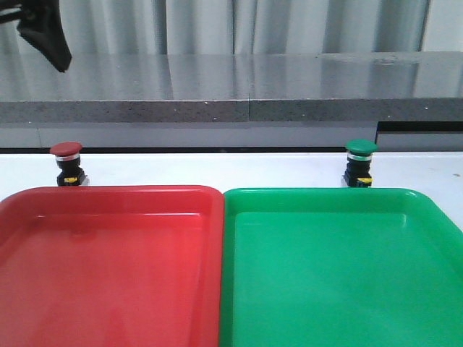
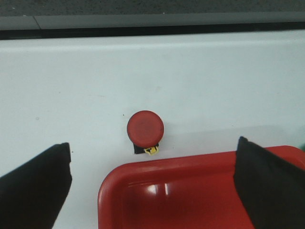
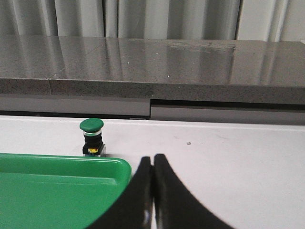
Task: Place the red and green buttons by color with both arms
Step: 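Lower the left gripper over the red-capped button and close on it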
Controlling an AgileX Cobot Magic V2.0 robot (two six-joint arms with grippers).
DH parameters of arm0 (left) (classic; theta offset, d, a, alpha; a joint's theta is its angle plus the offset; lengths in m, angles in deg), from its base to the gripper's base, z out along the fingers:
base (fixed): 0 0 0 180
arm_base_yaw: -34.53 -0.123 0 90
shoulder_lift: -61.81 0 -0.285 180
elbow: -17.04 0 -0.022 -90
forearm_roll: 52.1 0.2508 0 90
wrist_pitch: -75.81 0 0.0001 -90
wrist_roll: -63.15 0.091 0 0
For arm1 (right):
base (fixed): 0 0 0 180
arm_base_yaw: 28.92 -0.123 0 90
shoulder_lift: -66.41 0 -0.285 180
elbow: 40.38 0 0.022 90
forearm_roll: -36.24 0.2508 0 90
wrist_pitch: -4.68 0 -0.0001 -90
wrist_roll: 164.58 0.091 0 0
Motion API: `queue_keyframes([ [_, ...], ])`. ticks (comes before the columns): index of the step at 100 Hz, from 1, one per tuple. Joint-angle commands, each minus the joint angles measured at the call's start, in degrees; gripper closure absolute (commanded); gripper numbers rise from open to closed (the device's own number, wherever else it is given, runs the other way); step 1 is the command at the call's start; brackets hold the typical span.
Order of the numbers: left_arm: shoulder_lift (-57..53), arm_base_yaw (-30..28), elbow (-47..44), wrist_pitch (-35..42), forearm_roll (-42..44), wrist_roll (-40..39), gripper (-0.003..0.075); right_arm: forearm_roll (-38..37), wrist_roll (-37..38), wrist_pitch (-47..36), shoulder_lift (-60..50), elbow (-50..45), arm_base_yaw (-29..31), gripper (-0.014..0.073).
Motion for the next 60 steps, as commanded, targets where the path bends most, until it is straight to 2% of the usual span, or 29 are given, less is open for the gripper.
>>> queue_keyframes([
  [1, 1.6, 0.4, 4.1, 2.7, -0.5, -0.1, 0.0085, -0.5, -0.2, -4.5, -1.2, 0.8, -0.1, 0.0662],
  [36, 13.8, 0.4, 9.6, 2.6, -0.2, -0.1, 0.0092, -0.5, -0.2, -4.5, -1.2, 0.8, -0.1, 0.0662],
  [60, 18.1, 0.4, 10.4, 3.2, -0.2, -0.1, 0.0092, -0.5, -0.2, -4.5, -1.2, 0.8, -0.1, 0.0662],
])
